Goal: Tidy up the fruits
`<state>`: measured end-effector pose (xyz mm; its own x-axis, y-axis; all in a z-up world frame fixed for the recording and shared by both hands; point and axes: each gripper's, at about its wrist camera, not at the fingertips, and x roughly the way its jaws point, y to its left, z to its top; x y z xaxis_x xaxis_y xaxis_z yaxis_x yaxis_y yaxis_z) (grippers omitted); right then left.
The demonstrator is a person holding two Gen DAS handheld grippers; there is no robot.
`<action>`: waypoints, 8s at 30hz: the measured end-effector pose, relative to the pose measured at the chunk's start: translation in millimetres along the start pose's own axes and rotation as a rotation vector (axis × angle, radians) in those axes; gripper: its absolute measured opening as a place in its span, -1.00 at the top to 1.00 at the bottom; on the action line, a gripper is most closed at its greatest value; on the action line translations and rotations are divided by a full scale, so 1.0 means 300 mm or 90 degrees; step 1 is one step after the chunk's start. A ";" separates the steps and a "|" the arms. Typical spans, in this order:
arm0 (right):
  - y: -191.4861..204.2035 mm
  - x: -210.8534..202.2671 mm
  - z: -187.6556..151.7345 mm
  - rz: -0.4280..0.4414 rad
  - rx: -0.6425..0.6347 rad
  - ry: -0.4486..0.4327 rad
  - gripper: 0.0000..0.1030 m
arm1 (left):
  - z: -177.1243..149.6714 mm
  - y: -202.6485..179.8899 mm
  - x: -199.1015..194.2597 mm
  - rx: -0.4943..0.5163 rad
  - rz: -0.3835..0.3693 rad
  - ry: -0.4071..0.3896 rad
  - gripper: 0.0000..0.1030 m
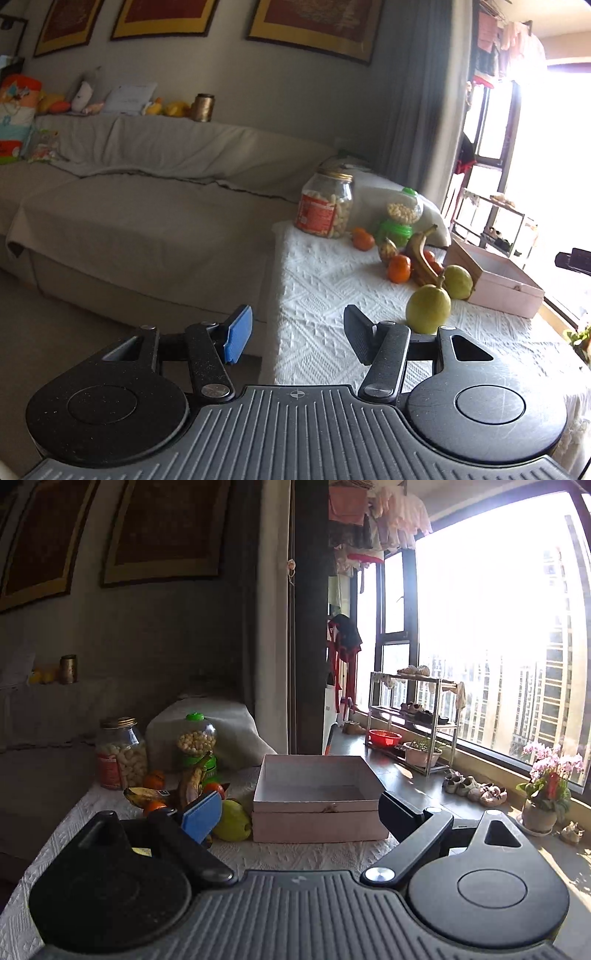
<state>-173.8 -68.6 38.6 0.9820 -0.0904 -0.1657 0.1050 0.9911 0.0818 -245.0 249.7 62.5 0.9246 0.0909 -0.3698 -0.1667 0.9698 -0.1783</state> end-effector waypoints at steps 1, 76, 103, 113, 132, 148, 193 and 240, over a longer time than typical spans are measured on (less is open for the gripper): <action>0.028 0.009 -0.014 0.012 0.005 0.010 -0.80 | 0.001 -0.011 0.003 0.015 0.003 -0.002 -0.17; 0.561 0.793 -0.095 0.339 -0.338 0.225 0.11 | 0.153 -0.300 0.424 0.054 -0.124 0.159 -0.28; -0.585 0.783 0.154 0.207 -0.030 0.115 0.11 | 0.310 -1.102 1.096 0.155 -0.248 0.267 -0.27; -0.598 0.808 0.183 0.211 0.037 0.169 0.11 | 0.253 -1.181 1.123 0.256 -0.224 0.279 -0.28; -0.525 0.928 0.187 0.228 0.041 0.232 0.10 | 0.294 -1.149 1.107 0.282 -0.288 0.231 -0.16; -0.198 1.497 0.169 0.299 0.107 0.594 0.03 | 0.181 -0.482 0.828 0.012 -0.223 0.091 -0.13; 0.526 0.804 -0.156 0.208 -0.481 0.131 0.25 | 0.052 -0.204 0.745 -0.138 -0.128 0.002 -0.13; -0.332 0.573 -0.201 0.245 0.004 0.224 -0.47 | 0.098 -0.708 0.792 0.083 -0.037 0.253 -0.19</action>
<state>-25.0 -177.0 -57.3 0.8375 0.3196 -0.4432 -0.2511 0.9455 0.2073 20.2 72.1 39.3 0.7231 -0.0342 -0.6899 -0.0503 0.9935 -0.1020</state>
